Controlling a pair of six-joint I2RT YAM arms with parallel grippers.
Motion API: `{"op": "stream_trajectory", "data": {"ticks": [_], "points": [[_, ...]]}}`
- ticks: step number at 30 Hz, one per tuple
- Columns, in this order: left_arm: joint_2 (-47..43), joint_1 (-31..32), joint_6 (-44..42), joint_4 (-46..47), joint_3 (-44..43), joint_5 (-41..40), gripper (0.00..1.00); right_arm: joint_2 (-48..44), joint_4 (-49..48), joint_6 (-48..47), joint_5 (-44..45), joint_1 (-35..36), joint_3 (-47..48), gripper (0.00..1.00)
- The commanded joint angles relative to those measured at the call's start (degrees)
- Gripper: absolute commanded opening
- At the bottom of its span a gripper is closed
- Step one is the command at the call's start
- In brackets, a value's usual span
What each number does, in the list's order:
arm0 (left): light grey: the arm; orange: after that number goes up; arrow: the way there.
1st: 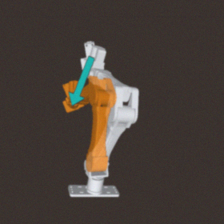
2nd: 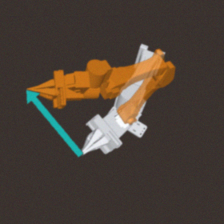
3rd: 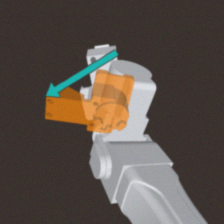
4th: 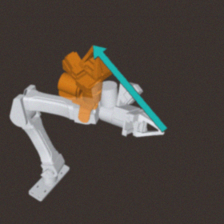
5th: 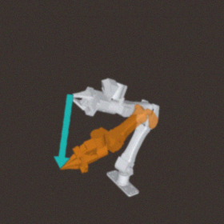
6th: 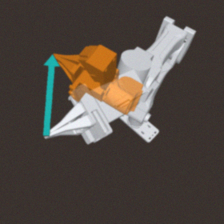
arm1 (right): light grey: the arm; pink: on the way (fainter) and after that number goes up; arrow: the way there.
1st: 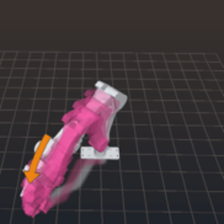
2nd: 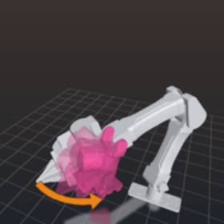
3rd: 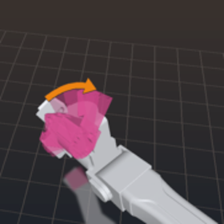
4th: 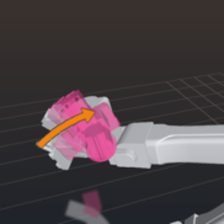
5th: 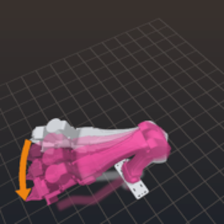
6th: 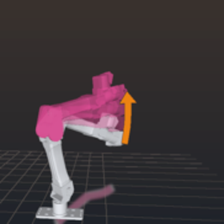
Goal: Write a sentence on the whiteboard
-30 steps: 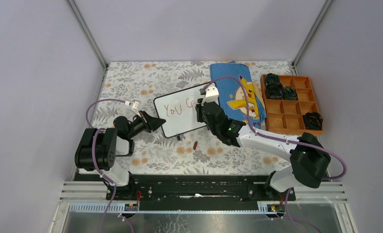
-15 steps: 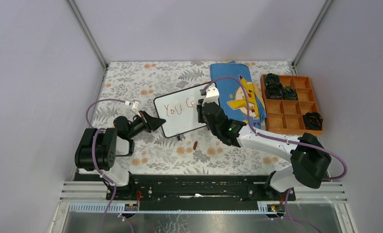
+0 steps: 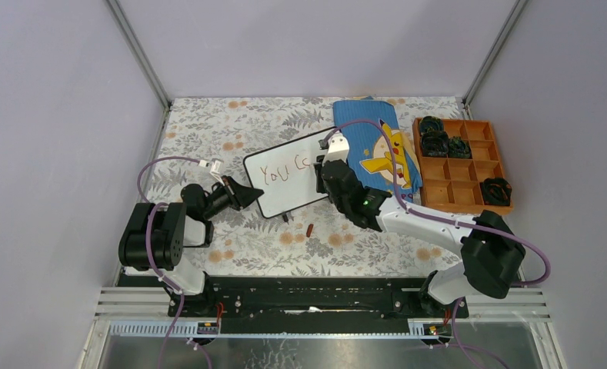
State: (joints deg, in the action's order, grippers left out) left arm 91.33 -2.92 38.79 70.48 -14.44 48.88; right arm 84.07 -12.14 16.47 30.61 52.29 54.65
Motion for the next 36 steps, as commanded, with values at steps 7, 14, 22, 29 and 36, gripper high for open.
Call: {"op": "stream_trajectory", "data": {"ticks": [7,14,22,29,36], "points": [[0.92,0.25,-2.40,-2.71,-0.59,-1.95,0.27,-0.75,-1.65,-1.46,1.49,-0.81,4.42,0.00],[0.87,0.34,-2.45,-2.71,-0.59,-1.95,0.27,-0.15,-1.64,-1.79,1.36,-0.79,5.28,0.00],[1.00,0.46,-2.48,-2.80,-0.64,-1.95,0.27,0.77,-2.15,-1.40,1.03,-1.16,5.20,0.00],[0.96,0.54,-2.55,-2.80,-0.61,-1.95,0.27,1.29,-2.09,-1.00,0.59,-1.44,4.84,0.00],[1.04,0.52,-2.55,-2.80,-0.68,-2.03,0.27,0.55,-1.66,-0.38,0.11,-1.49,2.82,0.00]]}}
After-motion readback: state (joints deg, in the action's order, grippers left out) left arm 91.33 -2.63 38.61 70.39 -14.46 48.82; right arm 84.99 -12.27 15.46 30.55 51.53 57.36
